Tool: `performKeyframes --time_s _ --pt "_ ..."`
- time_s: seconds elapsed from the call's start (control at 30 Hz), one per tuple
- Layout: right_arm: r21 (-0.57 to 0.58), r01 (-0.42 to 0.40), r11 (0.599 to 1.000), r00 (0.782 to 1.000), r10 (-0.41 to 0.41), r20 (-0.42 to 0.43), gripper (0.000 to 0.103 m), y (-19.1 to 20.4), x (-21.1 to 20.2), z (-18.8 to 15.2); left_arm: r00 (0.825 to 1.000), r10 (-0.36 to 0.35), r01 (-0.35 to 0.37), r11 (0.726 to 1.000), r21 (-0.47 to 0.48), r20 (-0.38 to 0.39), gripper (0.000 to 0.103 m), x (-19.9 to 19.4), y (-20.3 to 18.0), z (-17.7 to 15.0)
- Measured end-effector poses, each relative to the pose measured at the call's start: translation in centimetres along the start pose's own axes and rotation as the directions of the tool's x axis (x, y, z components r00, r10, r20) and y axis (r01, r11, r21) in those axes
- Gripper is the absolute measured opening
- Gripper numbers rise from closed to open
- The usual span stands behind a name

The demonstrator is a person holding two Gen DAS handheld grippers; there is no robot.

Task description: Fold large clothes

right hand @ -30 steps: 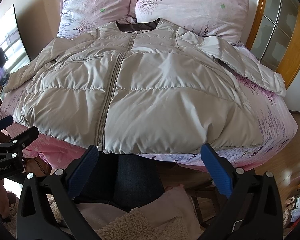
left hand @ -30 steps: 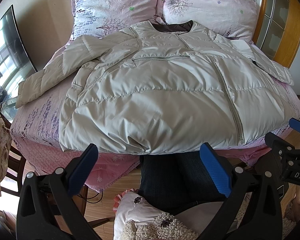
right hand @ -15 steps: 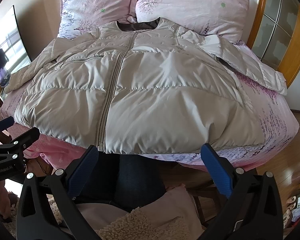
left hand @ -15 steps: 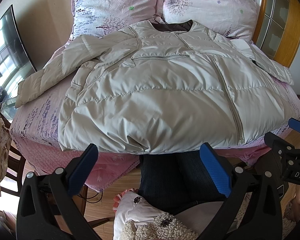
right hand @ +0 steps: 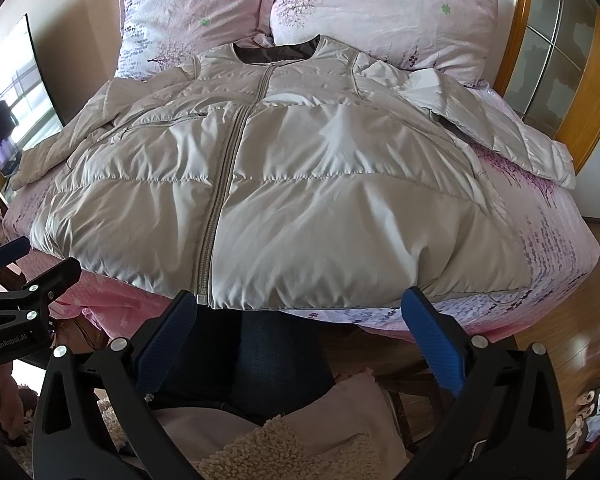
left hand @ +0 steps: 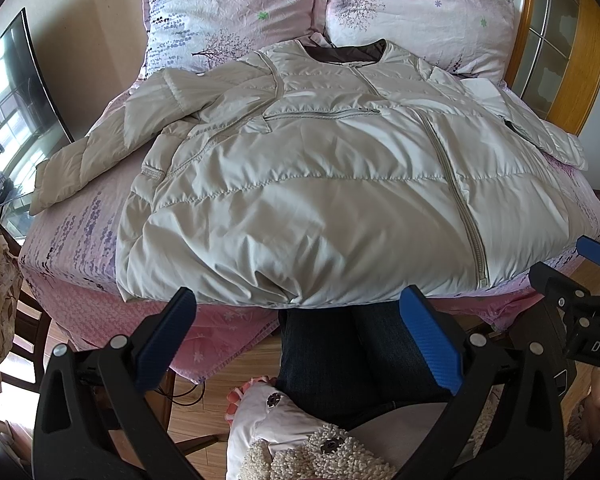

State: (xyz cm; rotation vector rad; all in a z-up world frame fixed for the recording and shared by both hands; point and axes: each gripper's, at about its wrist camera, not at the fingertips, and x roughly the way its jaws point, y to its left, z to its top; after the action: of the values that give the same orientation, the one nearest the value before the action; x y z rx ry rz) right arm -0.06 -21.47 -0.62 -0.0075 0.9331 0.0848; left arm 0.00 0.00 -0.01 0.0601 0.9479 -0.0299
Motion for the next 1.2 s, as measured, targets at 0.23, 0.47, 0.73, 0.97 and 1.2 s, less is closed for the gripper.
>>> performKeyframes --time_s 0.23,0.47,0.73,0.97,1.2 --pt "0.004 -0.004 1.0 1.0 0.004 0.002 0.102 0.0 0.0 0.1 1.0 0.0 0.0 1.0 0.0 0.001 0.101 0.0 0.0 0.0" --pt "0.01 -0.011 1.0 1.0 0.011 0.007 0.102 -0.2 0.1 0.3 1.0 -0.004 0.004 1.0 -0.003 -0.001 0.101 0.0 0.0 0.0" --pt "0.087 -0.093 0.992 0.983 0.078 0.165 0.102 -3.9 -1.6 2.7 0.995 -0.099 0.099 0.995 -0.024 -0.011 0.101 0.9 0.8 0.0" --pt "0.393 -0.194 0.899 0.937 0.052 0.344 0.102 -15.6 -2.0 7.1 0.985 -0.118 0.129 0.988 -0.086 0.128 0.101 -1.2 4.1 2.9" --pt "0.776 -0.203 0.597 0.961 -0.033 0.276 0.085 -30.1 3.8 8.5 0.957 -0.263 0.289 0.898 -0.333 0.122 0.101 2.2 11.5 6.4"
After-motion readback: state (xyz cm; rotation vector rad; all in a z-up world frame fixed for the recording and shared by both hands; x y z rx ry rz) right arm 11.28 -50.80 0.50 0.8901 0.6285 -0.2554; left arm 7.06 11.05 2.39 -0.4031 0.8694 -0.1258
